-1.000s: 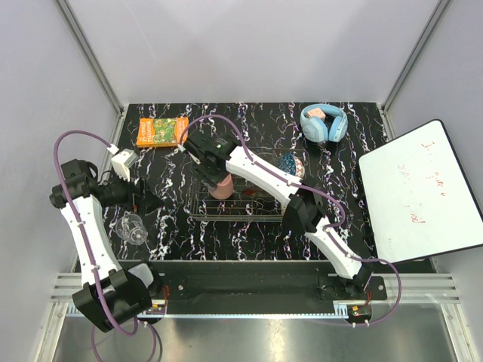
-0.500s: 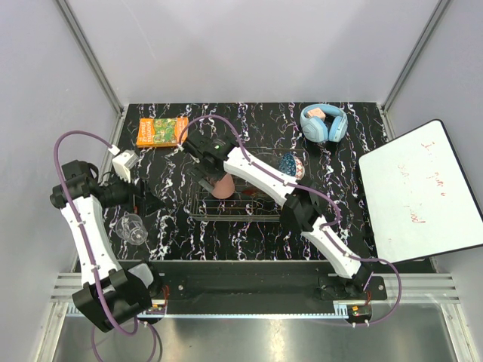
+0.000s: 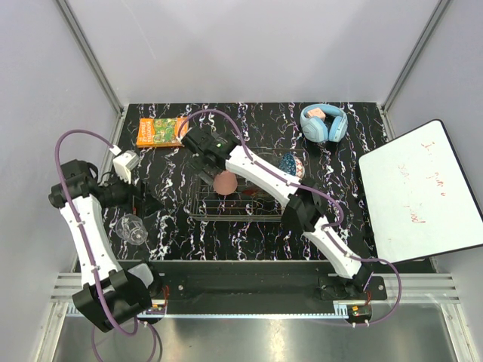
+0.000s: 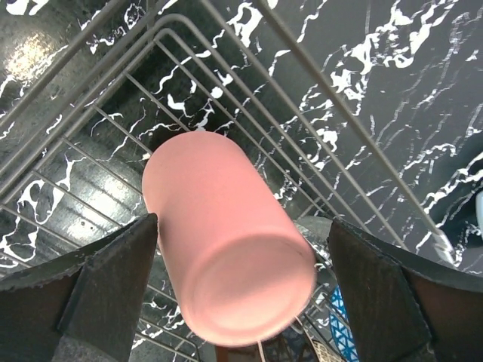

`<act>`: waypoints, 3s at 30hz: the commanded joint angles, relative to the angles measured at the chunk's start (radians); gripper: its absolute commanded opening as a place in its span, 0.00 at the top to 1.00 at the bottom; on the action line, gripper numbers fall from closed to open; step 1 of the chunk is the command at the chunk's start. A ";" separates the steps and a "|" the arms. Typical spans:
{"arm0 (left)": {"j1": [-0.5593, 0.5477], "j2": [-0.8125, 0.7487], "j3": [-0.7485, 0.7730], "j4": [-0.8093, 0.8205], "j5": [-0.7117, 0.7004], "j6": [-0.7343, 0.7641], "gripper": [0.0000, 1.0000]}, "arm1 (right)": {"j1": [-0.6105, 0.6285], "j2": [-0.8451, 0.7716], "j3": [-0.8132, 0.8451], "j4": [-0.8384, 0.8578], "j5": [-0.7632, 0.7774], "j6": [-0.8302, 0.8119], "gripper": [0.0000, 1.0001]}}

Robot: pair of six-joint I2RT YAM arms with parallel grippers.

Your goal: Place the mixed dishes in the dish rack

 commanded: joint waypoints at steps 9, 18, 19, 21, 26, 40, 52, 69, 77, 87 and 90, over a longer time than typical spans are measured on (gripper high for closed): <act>0.006 -0.101 0.135 -0.188 -0.359 0.170 0.01 | 0.034 -0.238 0.032 0.065 0.137 -0.009 0.00; 0.007 -0.279 -0.091 -0.139 -0.703 0.218 0.01 | 0.085 -0.597 -0.252 0.232 0.029 0.038 0.00; 0.006 -0.290 -0.109 -0.129 -0.697 0.218 0.01 | 0.087 -0.658 -0.290 0.250 -0.007 0.049 0.00; 0.006 -0.302 -0.157 -0.111 -0.681 0.213 0.01 | 0.088 -0.707 -0.378 0.276 -0.038 0.081 0.00; 0.006 -0.249 -0.224 -0.076 -0.658 0.225 0.05 | 0.097 -0.812 -0.493 0.280 -0.076 0.146 0.00; -0.019 -0.100 -0.398 0.202 -0.675 0.227 0.10 | 0.142 -0.945 -0.674 0.363 -0.130 0.272 0.18; -0.031 -0.201 -0.267 0.057 -0.611 0.273 0.10 | 0.172 -0.954 -0.717 0.398 -0.183 0.267 0.18; -0.123 0.106 -0.226 0.279 -0.577 0.114 0.13 | 0.174 -0.928 -0.721 0.395 -0.177 0.264 0.18; -0.204 0.166 -0.303 0.432 -0.684 0.057 0.22 | 0.172 -0.919 -0.718 0.394 -0.165 0.261 0.20; -0.228 0.256 -0.320 0.490 -0.760 -0.011 0.44 | 0.174 -0.927 -0.749 0.394 -0.090 0.253 0.21; -0.228 0.281 -0.307 0.495 -0.767 -0.043 0.73 | 0.174 -0.939 -0.764 0.397 -0.079 0.252 0.21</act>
